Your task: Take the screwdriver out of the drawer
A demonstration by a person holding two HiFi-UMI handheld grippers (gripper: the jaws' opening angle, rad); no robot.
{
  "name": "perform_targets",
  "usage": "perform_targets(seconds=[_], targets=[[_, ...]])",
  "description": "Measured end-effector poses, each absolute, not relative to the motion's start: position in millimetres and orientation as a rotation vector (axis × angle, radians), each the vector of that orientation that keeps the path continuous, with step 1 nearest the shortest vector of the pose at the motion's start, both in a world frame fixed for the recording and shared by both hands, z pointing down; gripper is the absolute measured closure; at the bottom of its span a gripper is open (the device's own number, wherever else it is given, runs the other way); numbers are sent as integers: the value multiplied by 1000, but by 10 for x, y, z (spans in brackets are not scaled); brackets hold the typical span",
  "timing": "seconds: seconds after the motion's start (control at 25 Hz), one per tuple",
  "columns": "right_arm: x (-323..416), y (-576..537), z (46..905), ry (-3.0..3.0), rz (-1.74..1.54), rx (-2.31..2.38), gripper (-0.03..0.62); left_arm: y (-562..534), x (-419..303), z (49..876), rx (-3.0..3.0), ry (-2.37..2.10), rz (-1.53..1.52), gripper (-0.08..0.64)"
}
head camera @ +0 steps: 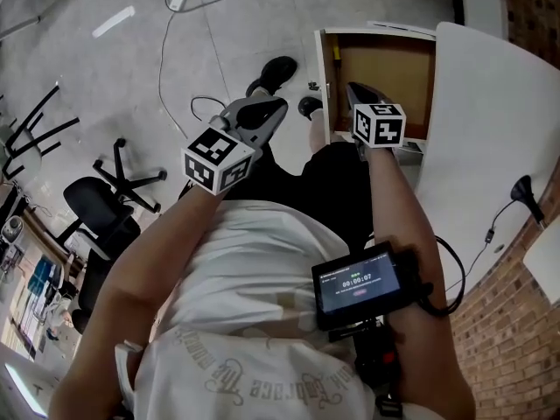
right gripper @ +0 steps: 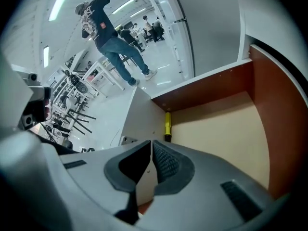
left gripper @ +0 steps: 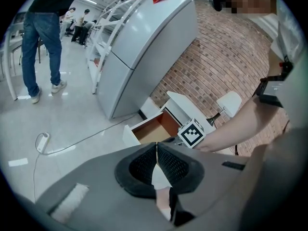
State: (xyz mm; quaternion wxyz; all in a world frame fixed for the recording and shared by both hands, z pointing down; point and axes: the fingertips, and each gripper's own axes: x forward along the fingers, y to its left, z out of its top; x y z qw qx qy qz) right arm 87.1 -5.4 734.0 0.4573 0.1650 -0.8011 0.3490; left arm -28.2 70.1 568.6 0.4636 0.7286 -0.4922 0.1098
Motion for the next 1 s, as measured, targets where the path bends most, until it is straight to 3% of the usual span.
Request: perform_targets(seconds=[0.44, 0.52, 1.0], targets=[[823, -47, 7738, -1967, 789, 314, 580, 827, -226, 5848, 1725, -1285, 229, 546], [839, -37, 7836, -1943, 792, 307, 518, 877, -189, 5894, 1708, -1288, 221, 546], [898, -5, 8324, -1849, 779, 319, 535, 1079, -95, 6121, 1642, -1296, 207, 546]])
